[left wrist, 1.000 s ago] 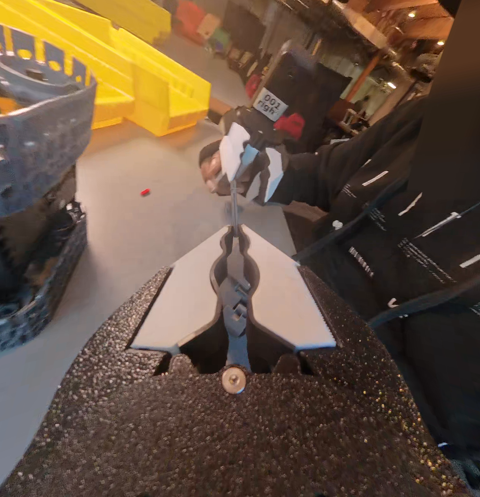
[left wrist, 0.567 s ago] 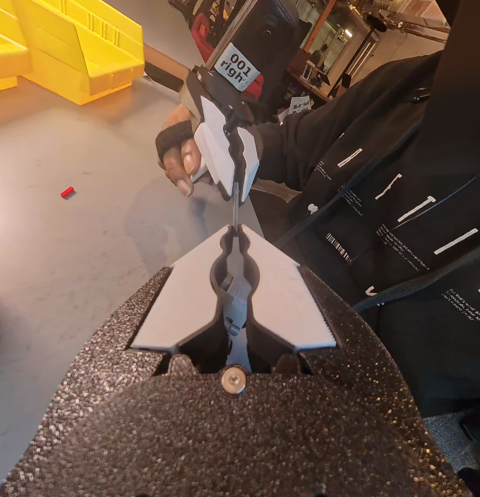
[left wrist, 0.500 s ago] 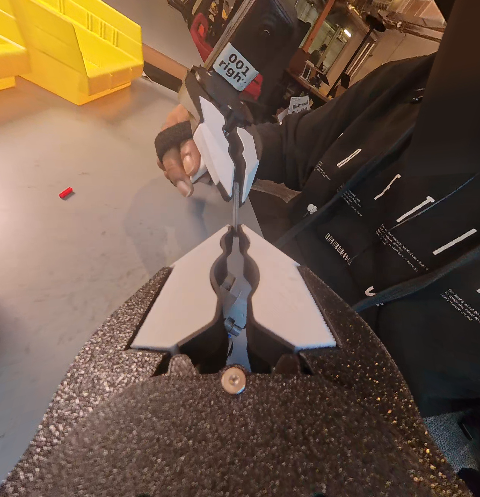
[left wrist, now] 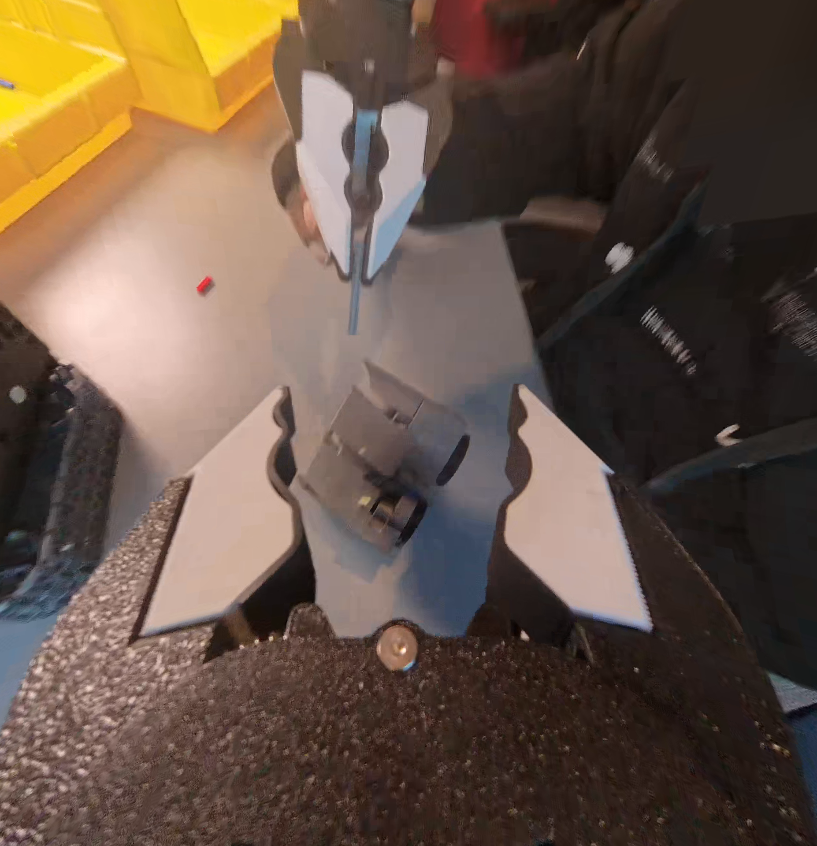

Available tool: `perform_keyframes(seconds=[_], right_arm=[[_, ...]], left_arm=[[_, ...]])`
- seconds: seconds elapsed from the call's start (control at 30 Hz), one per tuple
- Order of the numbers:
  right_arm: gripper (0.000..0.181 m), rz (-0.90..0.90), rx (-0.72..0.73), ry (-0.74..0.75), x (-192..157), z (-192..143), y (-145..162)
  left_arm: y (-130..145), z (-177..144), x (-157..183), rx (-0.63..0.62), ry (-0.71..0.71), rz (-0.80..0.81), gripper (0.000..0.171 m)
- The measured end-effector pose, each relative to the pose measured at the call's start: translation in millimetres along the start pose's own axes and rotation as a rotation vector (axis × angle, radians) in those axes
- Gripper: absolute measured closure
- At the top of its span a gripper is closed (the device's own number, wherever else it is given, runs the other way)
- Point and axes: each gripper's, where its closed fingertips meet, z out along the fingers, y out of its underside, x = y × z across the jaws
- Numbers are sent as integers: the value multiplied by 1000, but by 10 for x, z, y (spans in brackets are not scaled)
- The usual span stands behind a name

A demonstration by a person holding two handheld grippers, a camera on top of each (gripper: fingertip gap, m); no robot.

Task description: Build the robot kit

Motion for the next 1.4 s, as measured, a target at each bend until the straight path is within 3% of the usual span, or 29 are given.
perform_keyframes(seconds=[0.1,0.2,0.37,0.6,1.4], right_arm=[[177,0,-49,-41,-38,18,84],[177,-2,-92,-95,-127,51,157],[177,-28,-144,-58,-129,101,266],[177,-11,-208,-53,-109,189,414],[178,-199,-282,32,-173,294,422]], left_arm=[[296,133,-33,-182,-94,88,70],[514,297,-147,-293,-140,142,85],[423,369,-242,-156,-6,-60,89],[358,374,-299,-50,54,-130,90],[422,384,-290,-41,-18,-31,91]])
